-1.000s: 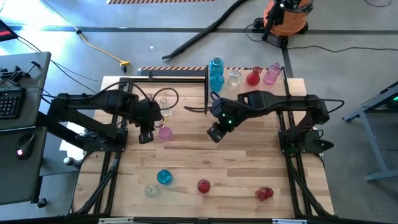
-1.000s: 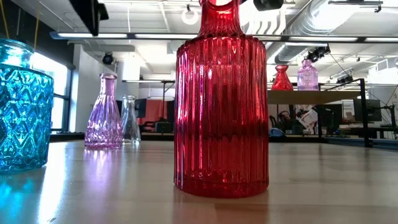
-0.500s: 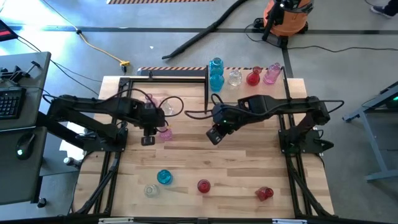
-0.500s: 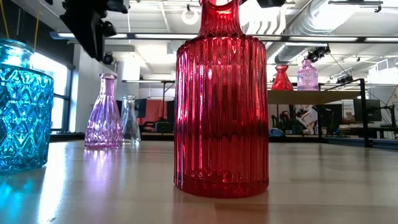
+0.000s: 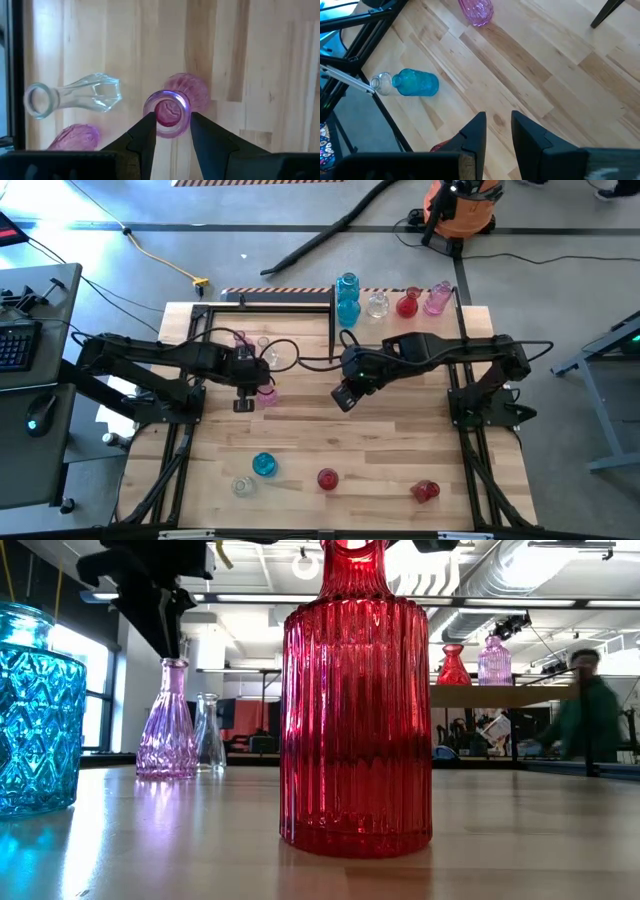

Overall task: Sort vases onto shelf
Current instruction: Put the bottom purple vase on the shelf aligned with the other purple vase

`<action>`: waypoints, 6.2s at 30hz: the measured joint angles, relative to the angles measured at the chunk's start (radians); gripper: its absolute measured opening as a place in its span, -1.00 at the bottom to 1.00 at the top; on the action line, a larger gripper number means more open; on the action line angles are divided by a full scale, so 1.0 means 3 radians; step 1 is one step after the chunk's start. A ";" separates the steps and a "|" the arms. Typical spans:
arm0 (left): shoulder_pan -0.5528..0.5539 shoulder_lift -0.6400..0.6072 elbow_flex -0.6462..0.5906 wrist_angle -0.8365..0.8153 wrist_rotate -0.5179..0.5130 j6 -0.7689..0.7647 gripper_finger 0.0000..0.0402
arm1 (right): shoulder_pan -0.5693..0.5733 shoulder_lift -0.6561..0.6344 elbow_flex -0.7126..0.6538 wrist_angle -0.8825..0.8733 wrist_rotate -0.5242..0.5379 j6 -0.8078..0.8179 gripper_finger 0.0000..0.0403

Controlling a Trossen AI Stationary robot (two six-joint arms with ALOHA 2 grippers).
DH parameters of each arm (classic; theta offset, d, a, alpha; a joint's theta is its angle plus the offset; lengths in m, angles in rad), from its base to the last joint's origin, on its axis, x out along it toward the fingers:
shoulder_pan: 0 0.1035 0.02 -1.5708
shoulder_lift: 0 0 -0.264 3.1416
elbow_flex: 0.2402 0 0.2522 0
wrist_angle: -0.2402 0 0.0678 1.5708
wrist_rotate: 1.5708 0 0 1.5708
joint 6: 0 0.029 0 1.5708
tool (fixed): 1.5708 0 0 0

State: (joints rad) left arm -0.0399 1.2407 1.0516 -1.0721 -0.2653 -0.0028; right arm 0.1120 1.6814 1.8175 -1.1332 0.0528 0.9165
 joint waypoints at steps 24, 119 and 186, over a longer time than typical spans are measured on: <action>0.0002 0.0417 0.0015 0.0082 -0.0084 0.0021 -0.47 | 0.0000 0.0003 0.0001 0.0001 0.0000 0.0000 -0.65; -0.0555 0.0333 0.1218 0.0484 0.0051 -0.0421 -0.89 | 0.0001 0.0580 0.0000 0.1761 0.0364 -0.2213 0.19; -0.0552 0.0333 0.1218 0.0732 0.0012 -0.0418 -0.46 | -0.0004 0.0573 0.0001 0.1681 0.0186 -0.1901 -0.67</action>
State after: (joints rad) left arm -0.2054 1.3407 1.4170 -0.8524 -0.2617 -0.1282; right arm 0.1108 1.8534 1.8179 -0.6289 0.1086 0.3462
